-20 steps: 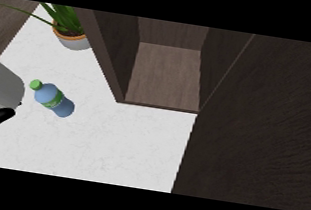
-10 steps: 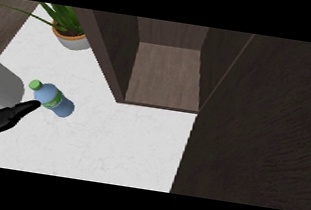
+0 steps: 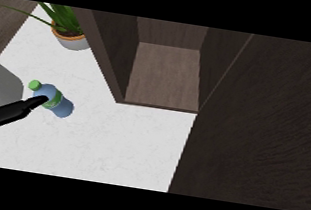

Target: Pick up the bottled water, place it into the cabinet and close the cabinet

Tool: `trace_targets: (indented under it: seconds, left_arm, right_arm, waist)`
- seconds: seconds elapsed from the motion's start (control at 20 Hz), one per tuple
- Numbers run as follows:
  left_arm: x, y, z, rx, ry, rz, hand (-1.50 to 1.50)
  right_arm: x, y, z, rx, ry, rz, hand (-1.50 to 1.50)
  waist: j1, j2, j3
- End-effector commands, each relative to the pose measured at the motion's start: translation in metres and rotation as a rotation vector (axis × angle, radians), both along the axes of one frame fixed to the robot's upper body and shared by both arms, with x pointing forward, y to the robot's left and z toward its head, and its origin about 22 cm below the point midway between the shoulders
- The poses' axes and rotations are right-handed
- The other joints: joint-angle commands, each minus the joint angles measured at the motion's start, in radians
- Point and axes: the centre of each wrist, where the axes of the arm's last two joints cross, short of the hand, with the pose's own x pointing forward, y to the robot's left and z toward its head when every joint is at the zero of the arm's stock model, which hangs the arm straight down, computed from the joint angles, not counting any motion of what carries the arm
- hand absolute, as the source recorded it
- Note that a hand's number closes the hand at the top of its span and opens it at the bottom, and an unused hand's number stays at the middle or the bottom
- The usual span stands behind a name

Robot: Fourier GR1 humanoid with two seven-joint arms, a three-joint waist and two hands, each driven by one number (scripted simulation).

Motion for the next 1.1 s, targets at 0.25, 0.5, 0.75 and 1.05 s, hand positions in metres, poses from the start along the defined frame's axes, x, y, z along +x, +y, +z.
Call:
trace_targets:
  seconds: [0.25,0.5,0.75,1.05]
  left_arm:
    - [0.022,0.005,-0.042,-0.004,0.03,-0.027,-1.5]
    - [0.017,-0.001,-0.075,-0.024,0.034,-0.048,-1.5]
    - [0.031,0.002,-0.097,-0.063,0.038,-0.062,-1.5]
    - [0.041,-0.016,-0.109,-0.056,0.06,-0.055,-1.5]
  right_arm:
    - [-0.023,-0.007,0.014,-0.036,-0.081,-0.068,-1.5]
    - [-0.019,-0.002,0.006,-0.026,-0.073,-0.078,-1.5]
    - [-0.011,0.01,0.002,-0.041,-0.084,-0.063,-1.5]
    - [-0.024,-0.011,0.023,-0.032,-0.085,-0.063,-1.5]
  waist:
    - [-0.002,0.0,0.0]
    - [0.002,0.0,0.001]
    - [0.001,0.001,0.0]
    - [0.002,0.001,0.0]
